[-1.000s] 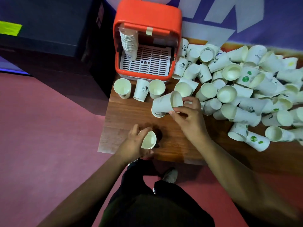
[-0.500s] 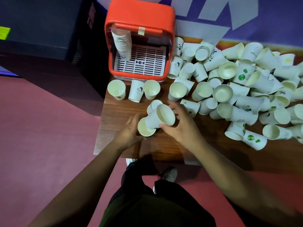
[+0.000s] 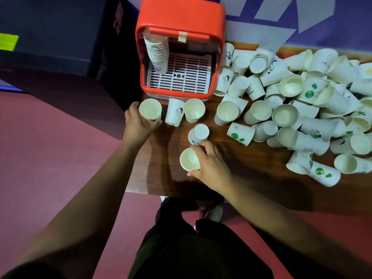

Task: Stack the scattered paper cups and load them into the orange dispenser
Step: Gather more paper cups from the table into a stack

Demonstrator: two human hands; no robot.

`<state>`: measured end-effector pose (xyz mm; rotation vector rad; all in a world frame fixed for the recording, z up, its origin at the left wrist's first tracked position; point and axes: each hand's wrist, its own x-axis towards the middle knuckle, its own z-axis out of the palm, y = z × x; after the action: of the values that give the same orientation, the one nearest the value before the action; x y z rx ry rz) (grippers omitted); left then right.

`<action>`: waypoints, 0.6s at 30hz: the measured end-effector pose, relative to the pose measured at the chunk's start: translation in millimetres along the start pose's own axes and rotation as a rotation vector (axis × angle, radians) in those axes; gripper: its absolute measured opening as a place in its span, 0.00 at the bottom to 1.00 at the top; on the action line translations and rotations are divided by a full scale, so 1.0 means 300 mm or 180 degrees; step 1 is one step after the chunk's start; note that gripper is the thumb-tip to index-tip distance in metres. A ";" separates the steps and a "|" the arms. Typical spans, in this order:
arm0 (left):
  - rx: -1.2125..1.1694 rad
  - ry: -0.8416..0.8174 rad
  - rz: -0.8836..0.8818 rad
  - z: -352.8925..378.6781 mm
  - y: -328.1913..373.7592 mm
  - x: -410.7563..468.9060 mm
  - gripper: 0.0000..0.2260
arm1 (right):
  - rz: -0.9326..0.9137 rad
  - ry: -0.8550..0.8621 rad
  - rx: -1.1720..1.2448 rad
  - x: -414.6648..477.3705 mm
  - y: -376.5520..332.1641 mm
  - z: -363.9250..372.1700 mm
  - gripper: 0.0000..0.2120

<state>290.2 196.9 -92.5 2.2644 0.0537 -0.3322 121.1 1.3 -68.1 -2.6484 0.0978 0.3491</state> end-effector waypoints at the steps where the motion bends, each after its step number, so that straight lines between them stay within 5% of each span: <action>1: 0.0015 -0.0034 0.0035 0.003 0.006 0.019 0.45 | 0.0067 -0.0083 0.0058 0.001 -0.001 0.004 0.43; 4: 0.0180 -0.0195 0.0240 0.025 0.005 0.065 0.47 | 0.0347 -0.0025 0.0452 0.014 0.005 -0.017 0.41; 9: 0.0414 -0.0258 0.0493 0.039 -0.024 0.109 0.38 | 0.0704 0.0690 0.0365 0.109 0.046 -0.059 0.34; 18: -0.0382 -0.0228 0.0645 -0.066 -0.030 -0.012 0.33 | 0.0757 0.0235 0.0207 0.228 0.075 -0.009 0.31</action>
<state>289.9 218.1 -85.9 2.1159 -0.1871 -0.2935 184.8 -20.6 -93.5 -2.5895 0.4430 0.3189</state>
